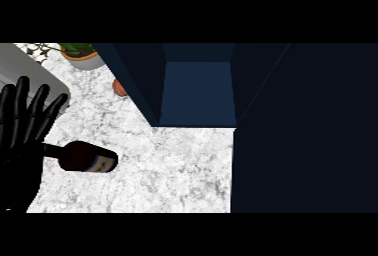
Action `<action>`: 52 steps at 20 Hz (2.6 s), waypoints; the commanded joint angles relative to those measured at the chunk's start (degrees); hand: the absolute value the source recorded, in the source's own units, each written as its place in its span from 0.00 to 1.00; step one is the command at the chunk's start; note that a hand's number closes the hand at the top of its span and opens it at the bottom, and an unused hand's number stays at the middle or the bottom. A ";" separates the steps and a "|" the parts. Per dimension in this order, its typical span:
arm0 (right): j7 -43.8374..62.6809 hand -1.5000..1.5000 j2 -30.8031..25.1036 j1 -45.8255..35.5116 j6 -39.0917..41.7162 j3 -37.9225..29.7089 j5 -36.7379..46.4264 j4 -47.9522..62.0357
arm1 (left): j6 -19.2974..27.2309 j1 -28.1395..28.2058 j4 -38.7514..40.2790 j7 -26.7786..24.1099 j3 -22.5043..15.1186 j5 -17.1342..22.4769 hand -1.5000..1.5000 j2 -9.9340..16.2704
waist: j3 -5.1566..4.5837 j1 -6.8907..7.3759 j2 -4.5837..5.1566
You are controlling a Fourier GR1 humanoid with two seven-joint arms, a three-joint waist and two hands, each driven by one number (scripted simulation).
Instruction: Pick up the wine, place it into the cabinet and close the cabinet
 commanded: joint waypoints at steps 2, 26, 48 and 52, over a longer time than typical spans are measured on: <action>0.84 0.00 1.30 0.41 -0.74 1.56 1.36 0.86 | -9.91 0.13 0.51 -1.68 2.23 9.73 0.00 4.99 | -0.12 -0.35 -2.61; 28.77 0.00 5.13 8.28 -5.14 25.20 6.12 -28.31 | -25.40 2.36 -2.77 22.66 19.64 68.21 0.00 31.57 | -0.12 -0.60 -2.81; 40.04 0.00 1.38 -0.41 -15.88 31.34 10.62 -32.85 | -31.85 2.41 4.87 21.63 16.54 52.93 0.00 22.32 | -0.23 -1.56 -2.90; 39.93 0.00 -1.54 1.72 -15.91 30.84 8.79 -34.80 | -30.86 0.77 5.20 21.54 14.55 49.50 0.00 20.41 | -0.13 -1.65 -2.91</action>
